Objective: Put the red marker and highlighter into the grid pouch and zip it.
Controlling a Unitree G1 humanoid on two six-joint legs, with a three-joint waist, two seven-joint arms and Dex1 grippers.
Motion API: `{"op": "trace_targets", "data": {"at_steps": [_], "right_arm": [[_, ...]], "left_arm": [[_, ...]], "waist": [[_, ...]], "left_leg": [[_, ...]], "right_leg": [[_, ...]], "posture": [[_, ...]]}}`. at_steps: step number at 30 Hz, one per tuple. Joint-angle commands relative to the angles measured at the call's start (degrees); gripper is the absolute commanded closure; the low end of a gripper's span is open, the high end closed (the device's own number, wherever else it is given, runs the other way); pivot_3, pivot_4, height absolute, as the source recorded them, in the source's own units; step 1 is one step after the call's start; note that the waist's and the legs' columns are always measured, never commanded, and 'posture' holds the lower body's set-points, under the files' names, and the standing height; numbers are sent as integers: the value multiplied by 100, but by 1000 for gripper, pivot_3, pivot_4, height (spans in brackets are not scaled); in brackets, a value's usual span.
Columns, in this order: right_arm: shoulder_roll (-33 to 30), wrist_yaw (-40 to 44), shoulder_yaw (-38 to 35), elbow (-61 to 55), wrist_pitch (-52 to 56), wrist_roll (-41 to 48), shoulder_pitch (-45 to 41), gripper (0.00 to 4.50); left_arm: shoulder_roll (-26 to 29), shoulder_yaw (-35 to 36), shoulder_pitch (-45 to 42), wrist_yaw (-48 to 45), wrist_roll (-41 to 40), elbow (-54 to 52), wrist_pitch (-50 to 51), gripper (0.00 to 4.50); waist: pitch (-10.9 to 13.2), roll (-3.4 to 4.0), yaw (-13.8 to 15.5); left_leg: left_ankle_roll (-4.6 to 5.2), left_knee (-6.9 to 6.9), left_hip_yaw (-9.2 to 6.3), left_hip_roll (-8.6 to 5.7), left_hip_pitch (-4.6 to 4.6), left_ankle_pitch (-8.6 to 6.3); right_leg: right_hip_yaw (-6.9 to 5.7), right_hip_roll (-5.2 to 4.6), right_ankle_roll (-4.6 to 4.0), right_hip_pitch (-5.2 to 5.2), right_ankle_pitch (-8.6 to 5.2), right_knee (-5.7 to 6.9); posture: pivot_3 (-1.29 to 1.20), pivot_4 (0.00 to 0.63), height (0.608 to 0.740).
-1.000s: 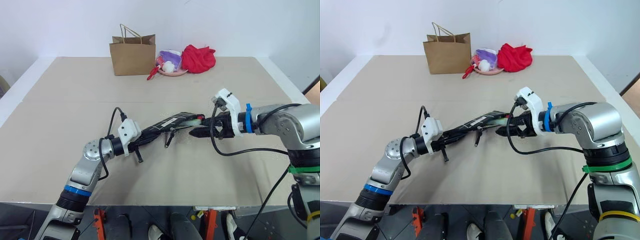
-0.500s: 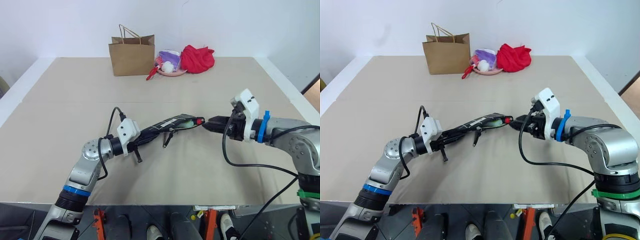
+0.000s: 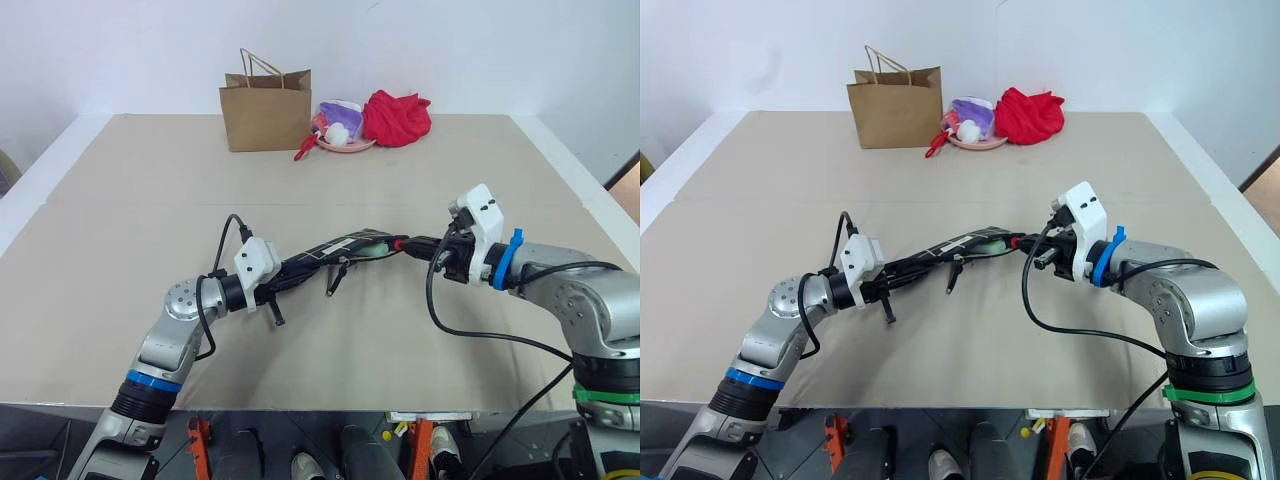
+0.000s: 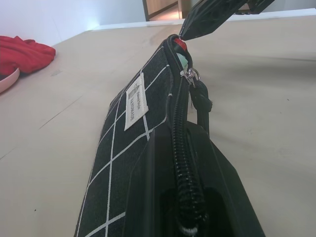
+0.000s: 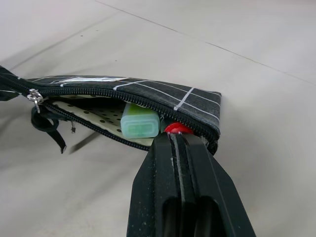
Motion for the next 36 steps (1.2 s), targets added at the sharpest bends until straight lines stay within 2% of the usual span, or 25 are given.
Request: {"op": "trace_targets", "data": {"at_steps": [1,12,16,19,21,26,31,36], "right_arm": [[21,3,50,-30,-163,-63,-140,4479],[-77,187,236,46,-575,-319,-76,4479],[-6,424,-234,-241,-14,474,-242,4479],[-108,754,-322,-779,480,1243,-150,3563],[-126,918,-261,-1192,700,1684,79,2488],[-68,689,318,-1433,400,1305,614,71],[234,164,640,-984,-16,653,676,71],[735,-218,622,-718,-192,463,595,71]], "left_arm": [[-9,65,-63,-1,-74,-227,-32,4500],[-61,27,-56,19,-74,-272,-9,4500],[-46,32,-52,20,-63,-274,2,4500],[-35,35,-53,16,-58,-274,4,4500],[-33,34,-55,12,-56,-270,3,4500],[-44,31,-89,12,-56,-244,3,4500],[-50,42,-95,28,-58,-250,12,4500],[-36,66,-68,64,-58,-293,34,4500]], "waist": [[0,0,-3],[0,0,-3],[0,0,-2],[0,0,-1],[0,0,1],[0,-1,7],[0,-1,-3],[0,-1,-4]], "left_leg": [[0,0,0,0,0,0],[0,0,0,0,0,0],[0,0,0,0,-1,0],[0,-2,-1,0,-1,0],[1,-4,-3,0,0,0],[0,1,-7,0,-1,0],[0,11,-7,0,2,1],[-1,12,-7,0,0,2]], "right_leg": [[0,0,0,0,0,0],[0,0,0,-1,0,0],[0,0,1,0,-1,0],[0,0,0,0,0,0],[-1,1,1,1,-2,0],[-6,-1,0,4,-4,-1],[-6,0,-1,4,7,0],[-6,0,1,4,7,-1]], "posture": [[0,150,740],[0,150,740],[0,150,740],[0,150,740],[0,150,740],[0,150,740],[0,150,740],[0,150,740]]}}
